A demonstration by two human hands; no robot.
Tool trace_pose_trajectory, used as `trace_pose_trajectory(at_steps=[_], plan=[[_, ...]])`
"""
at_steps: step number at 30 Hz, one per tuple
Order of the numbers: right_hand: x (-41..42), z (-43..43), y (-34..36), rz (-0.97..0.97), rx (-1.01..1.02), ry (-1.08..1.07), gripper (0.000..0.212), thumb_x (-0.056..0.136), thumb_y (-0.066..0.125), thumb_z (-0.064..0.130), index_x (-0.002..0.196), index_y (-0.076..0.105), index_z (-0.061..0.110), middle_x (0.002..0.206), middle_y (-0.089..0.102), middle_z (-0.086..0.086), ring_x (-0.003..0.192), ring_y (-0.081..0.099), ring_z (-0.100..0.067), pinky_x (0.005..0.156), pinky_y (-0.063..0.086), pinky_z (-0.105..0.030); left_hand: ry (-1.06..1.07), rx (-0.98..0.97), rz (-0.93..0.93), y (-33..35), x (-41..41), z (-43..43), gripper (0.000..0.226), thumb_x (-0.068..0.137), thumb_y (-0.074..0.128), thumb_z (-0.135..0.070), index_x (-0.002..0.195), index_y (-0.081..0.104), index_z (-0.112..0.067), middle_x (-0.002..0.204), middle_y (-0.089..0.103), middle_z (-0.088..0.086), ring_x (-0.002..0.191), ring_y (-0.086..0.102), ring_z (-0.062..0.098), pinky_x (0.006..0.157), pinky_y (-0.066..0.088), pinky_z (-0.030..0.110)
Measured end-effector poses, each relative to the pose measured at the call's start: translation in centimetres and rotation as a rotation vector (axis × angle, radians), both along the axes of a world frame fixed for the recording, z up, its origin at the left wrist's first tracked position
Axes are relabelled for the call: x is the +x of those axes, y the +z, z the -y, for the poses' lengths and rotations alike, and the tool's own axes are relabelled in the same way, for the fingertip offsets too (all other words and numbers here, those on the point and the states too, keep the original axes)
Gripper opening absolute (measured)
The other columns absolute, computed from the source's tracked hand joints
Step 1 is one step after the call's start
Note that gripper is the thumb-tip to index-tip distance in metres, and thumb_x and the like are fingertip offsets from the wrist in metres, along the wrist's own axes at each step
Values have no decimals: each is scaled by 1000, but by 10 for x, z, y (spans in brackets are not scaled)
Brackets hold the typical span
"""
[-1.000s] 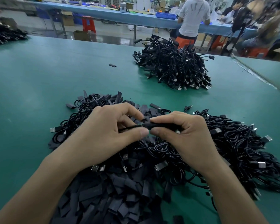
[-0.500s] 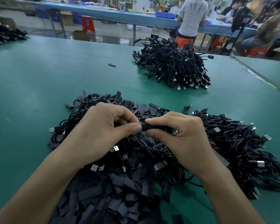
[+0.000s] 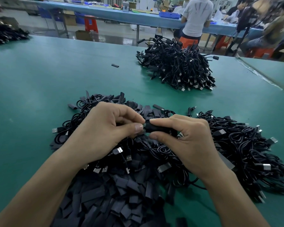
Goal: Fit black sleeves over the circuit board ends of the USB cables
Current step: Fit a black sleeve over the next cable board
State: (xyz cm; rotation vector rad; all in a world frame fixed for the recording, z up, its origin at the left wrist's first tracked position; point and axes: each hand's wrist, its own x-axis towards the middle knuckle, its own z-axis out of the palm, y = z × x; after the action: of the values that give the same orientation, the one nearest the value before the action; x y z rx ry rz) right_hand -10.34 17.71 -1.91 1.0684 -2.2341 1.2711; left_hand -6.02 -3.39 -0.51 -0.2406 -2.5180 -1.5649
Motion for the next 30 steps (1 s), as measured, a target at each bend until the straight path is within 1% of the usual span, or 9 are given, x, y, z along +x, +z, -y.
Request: trace_pose_trajectory(at_steps=[3,8,13,16,18,20,23,26,30], plan=[[-1,0,0,2,-1,20,26,78,82,18,104,77,17,89,74,6,81,69,-4,73,55,-26,-6,-32,-13,1,1,-1,19,86,76,-21,93,73,-39,75,76,-10,74,73,5,77,55,28],[-3,-2,-2,-17,21,22,19,80,79,18,99,78,16,85,74,7,79,68,-3,71,53,-21,-44,-93,-33,0,1,0,22,88,73,-20,97,70,-41,77,75,-13,77,72,0,71,53,16],[-3,-1,-3,-53,39,10,20,80,80,17,100,78,16,85,73,7,78,67,-2,71,50,-17,-24,-122,-38,0,2,-2,16,83,68,-32,95,68,-42,75,75,-15,75,71,1,70,54,27],[-3,-1,-3,-58,57,19,25,79,82,17,103,77,17,88,73,8,80,67,-2,73,49,-15,-30,-155,-58,2,3,-3,17,85,68,-28,95,68,-41,75,74,-18,70,70,1,65,53,26],[-3,0,-4,-67,67,33,24,79,82,15,102,78,16,88,73,6,80,67,-2,74,49,-15,-49,-164,-61,3,4,-4,17,85,67,-27,96,67,-40,75,74,-18,66,69,5,59,54,33],[-2,1,-6,-86,78,44,22,80,81,14,102,78,14,88,73,3,80,67,-5,74,52,-20,-67,-169,-57,4,5,-6,17,84,65,-30,97,64,-41,76,74,-17,65,68,22,61,57,48],[-1,4,-7,-99,72,36,20,80,80,16,100,78,12,88,73,2,81,68,-5,74,54,-23,-85,-146,-49,6,5,-7,17,83,66,-30,96,60,-39,76,75,-15,67,62,37,61,54,55],[0,4,-4,-54,40,15,25,78,83,17,102,78,16,89,74,8,81,68,-1,75,52,-18,-77,-126,-43,6,4,-6,15,84,67,-30,95,60,-38,76,75,-13,65,61,39,62,53,55],[5,7,-2,119,-93,-130,37,73,86,29,107,72,35,81,70,18,76,67,-4,70,53,-17,-25,-114,-57,6,3,-5,15,81,67,-34,94,59,-39,75,75,-15,65,64,35,63,55,52]])
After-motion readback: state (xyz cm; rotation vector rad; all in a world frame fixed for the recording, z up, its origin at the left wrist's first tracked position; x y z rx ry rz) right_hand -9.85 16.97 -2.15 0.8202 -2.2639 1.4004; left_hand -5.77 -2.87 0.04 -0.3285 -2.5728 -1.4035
